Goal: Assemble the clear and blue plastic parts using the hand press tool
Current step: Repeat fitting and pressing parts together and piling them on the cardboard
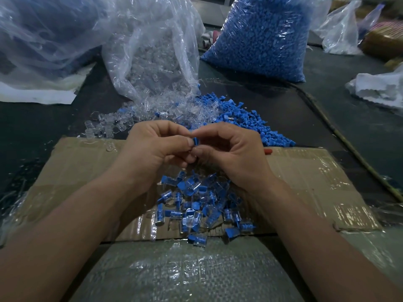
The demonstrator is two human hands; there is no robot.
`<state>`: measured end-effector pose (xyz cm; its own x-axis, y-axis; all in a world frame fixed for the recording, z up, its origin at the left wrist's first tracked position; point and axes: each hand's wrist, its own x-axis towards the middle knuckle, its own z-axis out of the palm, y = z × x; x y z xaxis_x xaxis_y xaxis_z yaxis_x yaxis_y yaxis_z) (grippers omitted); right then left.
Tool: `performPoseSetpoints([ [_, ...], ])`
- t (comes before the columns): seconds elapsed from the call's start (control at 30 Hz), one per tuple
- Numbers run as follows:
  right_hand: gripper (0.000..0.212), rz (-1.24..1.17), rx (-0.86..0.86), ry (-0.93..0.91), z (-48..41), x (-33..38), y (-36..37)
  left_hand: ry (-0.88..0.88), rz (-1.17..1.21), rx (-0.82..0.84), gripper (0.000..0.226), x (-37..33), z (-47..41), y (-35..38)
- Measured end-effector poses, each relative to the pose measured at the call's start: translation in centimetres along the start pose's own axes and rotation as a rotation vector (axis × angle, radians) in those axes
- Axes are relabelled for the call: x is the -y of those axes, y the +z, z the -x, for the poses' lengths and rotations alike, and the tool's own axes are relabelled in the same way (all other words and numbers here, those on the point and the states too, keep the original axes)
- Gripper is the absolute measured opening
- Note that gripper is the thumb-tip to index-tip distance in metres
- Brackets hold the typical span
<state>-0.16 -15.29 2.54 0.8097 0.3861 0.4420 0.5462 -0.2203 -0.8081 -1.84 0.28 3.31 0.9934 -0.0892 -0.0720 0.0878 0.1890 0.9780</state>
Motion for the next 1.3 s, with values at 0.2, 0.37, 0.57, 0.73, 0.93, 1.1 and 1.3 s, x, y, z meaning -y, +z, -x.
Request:
performPoseSetpoints([
  [0.2,0.034,0.148,-0.076,-0.135,-0.1,-0.6,0.0,-0.083,0.073,0.019,0.018,-0.3,0.0,-0.1],
  [0.37,0.026,0.209,-0.100,-0.154,-0.1,-0.7,-0.2,-0.122,0.119,0.046,0.021,-0.3,0.0,-0.1],
  [0.57,0.022,0.278,-0.077,-0.172,-0.1,-0.6,-0.4,-0.136,0.107,0.050,0.022,-0.2,-0.1,-0.1],
  [0.73,0.022,0.280,-0.056,-0.186,0.0,-0.4,-0.3,-0.149,0.061,0.052,0.019,-0.1,-0.2,-0.2],
  [0.93,0.023,0.314,-0.018,-0.185,0.1,-0.3,-0.3,-0.148,0.006,0.064,0.018,0.1,-0.3,-0.3],
  [1.1,0.019,0.428,0.045,-0.030,-0.1,0.1,-1.7,-0.120,0.017,0.010,0.017,0.2,-0.6,-0.6],
  [1.3,0.014,0.539,0.158,0.392,-0.4,-1.1,-6.4,-0.052,0.084,-0.062,0.015,0.0,-1.0,-1.5],
])
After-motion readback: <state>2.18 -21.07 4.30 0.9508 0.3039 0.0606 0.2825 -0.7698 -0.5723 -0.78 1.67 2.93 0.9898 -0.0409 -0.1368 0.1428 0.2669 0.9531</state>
